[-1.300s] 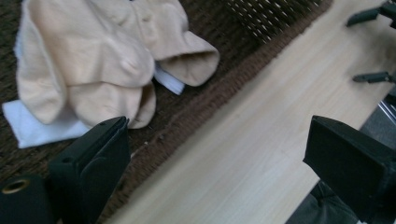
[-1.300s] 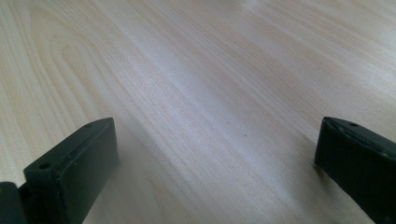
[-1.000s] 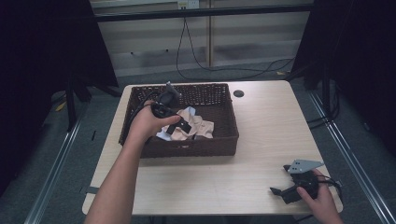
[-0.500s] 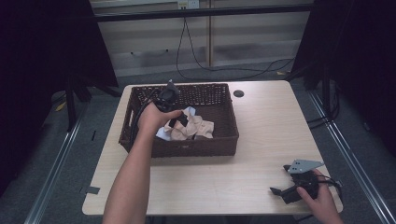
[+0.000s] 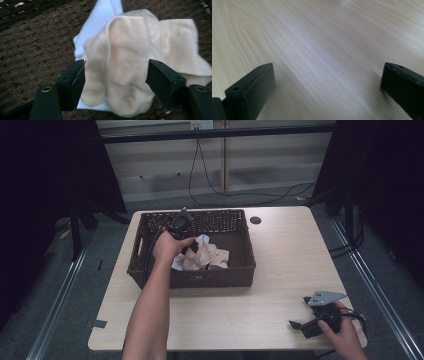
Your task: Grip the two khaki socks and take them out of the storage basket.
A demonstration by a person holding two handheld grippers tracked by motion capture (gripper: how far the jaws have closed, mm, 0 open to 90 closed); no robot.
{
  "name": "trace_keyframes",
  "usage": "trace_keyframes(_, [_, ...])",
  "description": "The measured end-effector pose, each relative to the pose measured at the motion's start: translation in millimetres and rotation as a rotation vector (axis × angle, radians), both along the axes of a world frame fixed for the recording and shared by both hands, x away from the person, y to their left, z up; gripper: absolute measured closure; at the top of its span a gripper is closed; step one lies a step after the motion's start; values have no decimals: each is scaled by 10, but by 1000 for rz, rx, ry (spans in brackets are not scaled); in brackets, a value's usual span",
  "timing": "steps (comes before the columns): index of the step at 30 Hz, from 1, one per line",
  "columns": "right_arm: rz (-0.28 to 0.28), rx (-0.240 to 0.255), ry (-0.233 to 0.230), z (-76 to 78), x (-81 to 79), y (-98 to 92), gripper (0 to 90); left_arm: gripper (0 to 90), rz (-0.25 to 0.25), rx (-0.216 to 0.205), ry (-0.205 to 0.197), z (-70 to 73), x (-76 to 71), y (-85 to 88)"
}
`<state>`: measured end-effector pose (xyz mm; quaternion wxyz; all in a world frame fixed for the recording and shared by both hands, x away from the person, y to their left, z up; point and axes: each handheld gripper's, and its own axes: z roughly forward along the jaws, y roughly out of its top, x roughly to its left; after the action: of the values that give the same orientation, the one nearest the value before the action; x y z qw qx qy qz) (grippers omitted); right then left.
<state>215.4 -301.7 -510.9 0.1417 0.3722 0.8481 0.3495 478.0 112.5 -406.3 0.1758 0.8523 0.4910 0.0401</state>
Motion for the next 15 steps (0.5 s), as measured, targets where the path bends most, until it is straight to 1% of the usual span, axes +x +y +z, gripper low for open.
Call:
trace_keyframes(2, [0,0,0,0,0,0,0,334,-12,4,-2,-21,19,-5])
trace_keyframes(3, [-1,1,1,0,-1,1,0,334,-14,2,3,-25,27,-7])
trace_keyframes(4, [-1,1,1,0,-1,1,0,333,-7,-11,-6,-30,36,-13])
trace_keyframes(5, [-1,1,1,0,-1,0,0,333,-2,-16,-6,-29,41,-16])
trace_keyframes(6, [-1,1,1,0,-1,0,0,331,-8,-17,3,-30,45,-18])
trace_keyframes(7, [-1,1,2,0,-1,1,0,310,-4,-28,5,-42,47,-28])
trace_keyframes(8, [-1,1,1,0,-1,1,0,274,4,-34,8,-48,46,-36])
trace_keyframes(9, [0,0,0,0,0,0,0,234,1,-38,15,-48,48,-40])
trace_keyframes(10, [0,0,0,0,0,0,0,217,4,-45,13,-53,46,-47])
trace_keyframes(11, [0,0,0,0,0,0,0,212,-6,-52,21,-59,48,-50])
trace_keyframes(13, [0,0,0,0,0,0,0,153,1,-66,33,-72,40,-75])
trace_keyframes(15, [0,0,0,0,0,0,0,110,-4,-56,34,-79,36,-96])
